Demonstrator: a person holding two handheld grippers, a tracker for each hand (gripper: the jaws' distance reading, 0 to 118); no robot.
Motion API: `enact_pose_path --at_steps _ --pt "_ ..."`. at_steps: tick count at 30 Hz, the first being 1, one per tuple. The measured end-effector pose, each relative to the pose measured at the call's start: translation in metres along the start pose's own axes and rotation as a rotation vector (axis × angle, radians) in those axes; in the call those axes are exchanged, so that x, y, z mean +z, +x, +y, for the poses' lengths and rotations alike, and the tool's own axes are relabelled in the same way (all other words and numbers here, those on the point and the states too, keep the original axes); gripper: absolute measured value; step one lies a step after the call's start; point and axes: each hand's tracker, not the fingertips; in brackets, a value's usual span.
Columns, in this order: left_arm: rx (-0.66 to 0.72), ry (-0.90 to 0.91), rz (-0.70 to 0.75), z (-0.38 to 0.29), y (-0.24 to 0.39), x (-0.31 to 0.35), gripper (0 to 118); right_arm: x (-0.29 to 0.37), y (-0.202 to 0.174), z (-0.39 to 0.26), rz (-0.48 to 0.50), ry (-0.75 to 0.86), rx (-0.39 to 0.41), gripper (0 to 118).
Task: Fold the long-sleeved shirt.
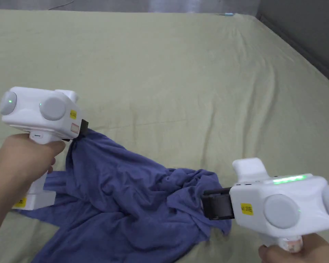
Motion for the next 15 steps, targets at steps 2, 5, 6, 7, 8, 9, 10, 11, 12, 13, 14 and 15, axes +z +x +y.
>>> enact_pose_path --at_steps 2,5,6,7,8,9,10,11,12,13,14,15 --pt "0.011 0.012 0.002 -0.002 0.000 0.008 1 -0.019 0.002 -0.008 0.044 -0.057 0.005 113" --pt "0.040 0.019 -0.021 -0.007 -0.003 0.018 1 -0.028 -0.003 -0.013 0.131 -0.088 -0.014 56" --pt "0.047 0.027 -0.025 -0.008 -0.004 0.022 1 -0.027 0.000 -0.013 0.197 -0.087 -0.037 38" --pt "0.064 0.032 -0.034 -0.010 -0.006 0.027 1 -0.022 0.003 -0.012 0.255 -0.073 -0.085 18" --pt "0.084 0.039 -0.042 -0.011 -0.007 0.033 1 -0.012 -0.002 -0.008 0.215 -0.071 -0.089 10" --pt "0.102 0.045 -0.049 -0.013 -0.008 0.041 1 -0.005 -0.005 -0.007 0.181 -0.049 -0.070 8" --pt "0.111 0.057 -0.059 -0.015 -0.008 0.051 1 0.006 -0.005 -0.006 0.160 0.004 -0.037 5" --pt "0.112 0.080 -0.051 -0.019 -0.007 0.063 1 0.021 -0.003 -0.004 0.152 0.056 -0.036 5" --pt "0.105 0.097 -0.033 -0.022 -0.004 0.073 1 0.034 -0.004 -0.002 0.146 0.097 -0.041 5" --pt "0.099 0.124 -0.017 -0.025 -0.001 0.088 1 0.050 -0.001 0.002 0.177 0.134 -0.077 5" --pt "0.115 0.162 -0.035 -0.027 0.000 0.104 1 0.067 0.002 0.006 0.205 0.175 -0.103 5" --pt "0.141 0.182 -0.075 -0.028 -0.001 0.118 1 0.082 0.003 0.010 0.228 0.209 -0.118 5"
